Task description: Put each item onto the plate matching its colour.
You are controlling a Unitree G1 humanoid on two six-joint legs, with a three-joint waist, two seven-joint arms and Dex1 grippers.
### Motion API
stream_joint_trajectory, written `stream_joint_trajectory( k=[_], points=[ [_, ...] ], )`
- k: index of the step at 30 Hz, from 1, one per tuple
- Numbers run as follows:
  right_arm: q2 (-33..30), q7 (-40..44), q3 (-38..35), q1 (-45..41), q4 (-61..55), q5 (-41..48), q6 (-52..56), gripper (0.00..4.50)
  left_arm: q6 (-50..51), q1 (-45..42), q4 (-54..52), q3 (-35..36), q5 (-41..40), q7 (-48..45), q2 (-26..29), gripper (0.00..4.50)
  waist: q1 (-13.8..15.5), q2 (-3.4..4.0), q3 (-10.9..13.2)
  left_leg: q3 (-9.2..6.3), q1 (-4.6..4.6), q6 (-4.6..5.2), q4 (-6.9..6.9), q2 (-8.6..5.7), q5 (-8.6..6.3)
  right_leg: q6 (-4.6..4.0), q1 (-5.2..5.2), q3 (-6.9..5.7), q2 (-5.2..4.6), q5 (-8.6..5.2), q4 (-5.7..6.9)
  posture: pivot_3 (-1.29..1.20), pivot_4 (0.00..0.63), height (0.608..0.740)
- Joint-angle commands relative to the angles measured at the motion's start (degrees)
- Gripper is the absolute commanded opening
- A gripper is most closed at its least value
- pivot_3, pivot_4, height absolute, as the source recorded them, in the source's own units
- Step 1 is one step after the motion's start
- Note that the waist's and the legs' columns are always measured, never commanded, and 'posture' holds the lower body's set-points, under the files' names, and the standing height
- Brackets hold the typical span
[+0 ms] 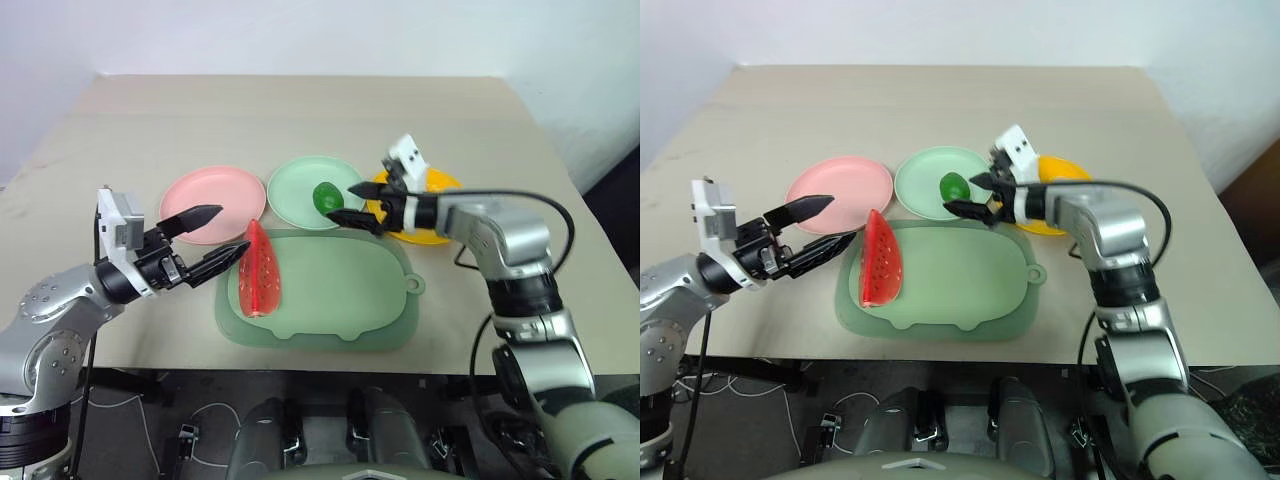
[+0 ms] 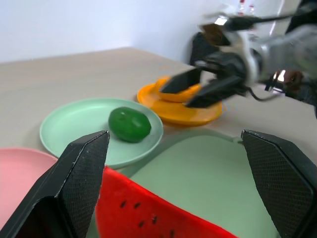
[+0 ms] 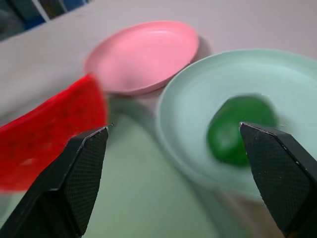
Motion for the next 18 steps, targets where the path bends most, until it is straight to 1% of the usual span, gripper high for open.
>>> stream_joint_trajectory(
  k=[1, 3, 5, 8, 10, 12, 15, 18],
  points=[
    [-0.15, -0.37, -5.69, 4.09, -10.54, 4.2, -5.3, 4.49, 1.85, 1.24, -4.6, 0.68, -1.58, 3.03, 0.35, 4.5, 0.05, 0.0, 0.0, 0.0, 0.0, 0.0, 0.01, 0.0, 0.0, 0.0, 0.02, 0.0, 0.0, 0.0, -0.01, 0.0, 0.15, 0.696],
    [-2.06, 1.88, -7.3, 8.04, -14.85, 6.74, -6.12, 4.49, 2.19, 2.14, -6.32, 0.17, -1.05, 4.88, -0.06, 4.5, 0.1, 0.0, 0.0, 0.01, 0.01, 0.0, 0.01, -0.01, 0.0, 0.0, 0.03, 0.0, 0.01, 0.0, -0.02, 0.0, 0.15, 0.696],
    [-3.3, 2.97, -8.41, 10.23, -17.34, 9.22, -6.1, 4.49, 1.5, 2.74, -7.24, -0.34, 0.31, 5.88, -0.37, 4.5, 0.23, -0.01, 0.0, -0.01, 0.03, 0.0, 0.01, -0.01, -0.01, 0.01, 0.08, 0.0, 0.01, -0.01, -0.08, 0.0, 0.15, 0.696],
    [-5.95, 4.95, -7.86, 13.67, -19.78, 9.95, -7.96, 4.49, 2.71, 3.04, -8.19, -0.95, -0.05, 9.24, -1.33, 4.5, 0.35, -0.01, -0.01, -0.01, 0.03, 0.0, 0.01, -0.01, -0.01, -0.01, 0.09, 0.0, 0.0, 0.0, -0.12, 0.0, 0.15, 0.696],
    [-7.37, 5.76, -7.44, 15.62, -21.11, 10.11, -9.27, 4.49, 3.22, 3.64, -9.25, -1.87, 1.88, 11.95, -1.43, 4.5, 0.6, -0.02, -0.01, -0.02, 0.03, 0.0, 0.01, -0.01, -0.01, -0.01, 0.09, 0.0, 0.0, -0.01, -0.13, 0.0, 0.15, 0.696],
    [-8.02, 5.56, -7.24, 16.45, -21.83, 10.46, -9.69, 4.49, 3.57, 3.78, -10.29, -3.11, 3.3, 13.7, -1.49, 4.5, 0.91, -0.02, -0.01, -0.02, 0.03, 0.0, 0.01, -0.01, -0.01, -0.02, 0.09, 0.0, 0.0, -0.01, -0.16, 0.0, 0.15, 0.696],
    [-8.58, 4.62, -6.51, 17.04, -21.99, 9.85, -10.28, 4.49, 6.66, 2.52, -11.83, -4.08, 1.22, 17.68, -2.52, 4.5, 1.39, -0.02, -0.01, -0.02, 0.04, 0.0, 0.02, 0.0, -0.01, -0.03, 0.08, 0.0, 0.0, 0.0, -0.15, 0.0, 0.15, 0.696],
    [-7.99, 3.27, -6.12, 16.64, -21.83, 10.31, -10.22, 4.49, 8.61, 0.91, -13.48, -4.33, 0.76, 20.42, -2.29, 4.5, 1.7, -0.03, -0.01, -0.05, 0.03, 0.0, 0.06, 0.0, -0.01, -0.04, 0.1, 0.0, 0.0, 0.0, -0.15, 0.0, 0.15, 0.696]
  ],
)
